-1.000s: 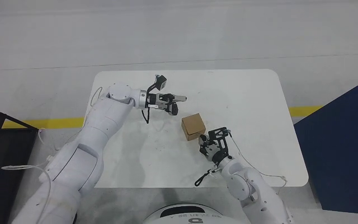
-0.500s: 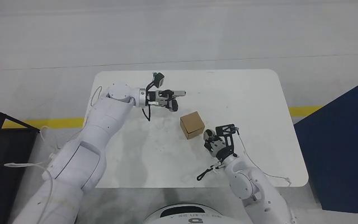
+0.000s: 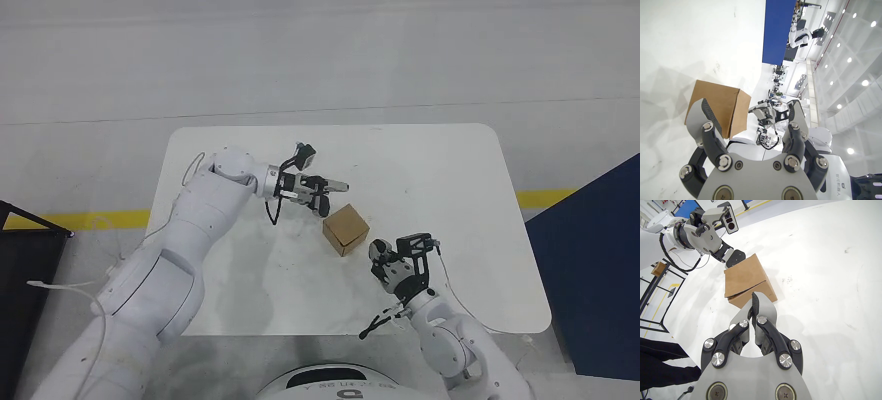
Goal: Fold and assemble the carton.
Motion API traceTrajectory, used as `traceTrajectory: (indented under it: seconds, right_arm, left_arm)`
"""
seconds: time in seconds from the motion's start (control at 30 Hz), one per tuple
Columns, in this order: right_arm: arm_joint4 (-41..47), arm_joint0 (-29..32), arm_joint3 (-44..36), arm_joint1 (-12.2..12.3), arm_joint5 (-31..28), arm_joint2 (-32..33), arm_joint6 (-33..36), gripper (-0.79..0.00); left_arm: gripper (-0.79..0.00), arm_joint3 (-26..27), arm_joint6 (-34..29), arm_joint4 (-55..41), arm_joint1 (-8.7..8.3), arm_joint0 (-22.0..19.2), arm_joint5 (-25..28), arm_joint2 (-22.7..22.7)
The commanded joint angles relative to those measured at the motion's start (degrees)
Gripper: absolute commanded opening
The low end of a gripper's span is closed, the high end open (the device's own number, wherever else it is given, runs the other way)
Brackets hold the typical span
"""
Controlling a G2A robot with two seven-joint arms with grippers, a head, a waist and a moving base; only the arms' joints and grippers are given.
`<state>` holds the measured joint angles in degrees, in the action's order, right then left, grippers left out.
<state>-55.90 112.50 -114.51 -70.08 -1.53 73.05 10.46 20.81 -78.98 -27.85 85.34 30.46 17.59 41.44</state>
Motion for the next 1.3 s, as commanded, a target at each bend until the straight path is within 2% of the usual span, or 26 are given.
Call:
traceTrajectory:
  seconds: [0.0, 0.23, 0.33, 0.43, 0.53, 0.67, 0.77, 0.9, 1.03, 1.17, 1.27]
  right_arm:
    - [0.14, 0.0, 0.07, 0.01, -0.01, -0.06, -0.14, -0.785]
    - [-0.29, -0.29, 0.22, 0.17, -2.39, -0.67, -0.37, -0.785]
    - [-1.14, -0.19, -0.44, 0.18, -2.48, -1.32, -1.01, -0.785]
    - [-1.82, 0.17, -1.47, 0.25, -3.59, -2.15, -1.18, -0.785]
    - [-2.15, -0.26, -1.33, 0.43, -8.78, -4.46, 1.04, -0.785]
    - [-3.17, -4.12, 1.65, 0.17, -12.71, -9.66, 5.65, -0.785]
    - [-3.14, -7.46, 4.28, -0.41, -11.18, -12.82, 6.44, -0.785]
    - [-3.57, -10.36, 6.85, -0.93, -7.13, -14.42, 6.64, -0.785]
    - [-3.25, -11.82, 8.76, -1.14, -3.93, -14.55, 7.53, -0.785]
    - [-5.29, -13.21, 9.64, -1.42, 4.22, -13.24, 6.26, -0.785]
    - [-5.39, -13.16, 8.99, -1.5, 6.62, -12.74, 5.65, -0.785]
  left_arm:
    - [0.0, -1.69, 0.03, -1.4, -0.01, -0.38, -0.09, 0.88]
    - [0.0, -0.25, -5.96, 2.43, 0.87, 0.12, 0.91, -1.16]
    - [0.0, -2.13, -5.19, -0.72, 0.72, -0.73, 1.49, 0.76]
    - [0.0, -4.74, -5.58, -4.35, -0.05, -2.0, 2.13, 3.35]
    - [0.0, -6.19, -5.61, -5.67, -1.19, -2.9, 2.1, 5.08]
    - [0.0, -7.22, -4.49, -5.28, -2.72, -3.24, 3.22, 6.41]
    - [0.0, -7.27, -3.64, -6.41, -3.72, -3.19, 4.08, 7.9]
    - [0.0, -7.27, -3.64, -6.41, -3.72, -3.19, 4.08, 7.9]
    - [0.0, -7.27, -3.64, -6.41, -3.72, -3.19, 4.08, 7.9]
    - [0.0, -7.27, -3.64, -6.41, -3.72, -3.19, 4.08, 7.9]
    - [0.0, -7.27, -3.64, -6.41, -3.72, -3.19, 4.08, 7.9]
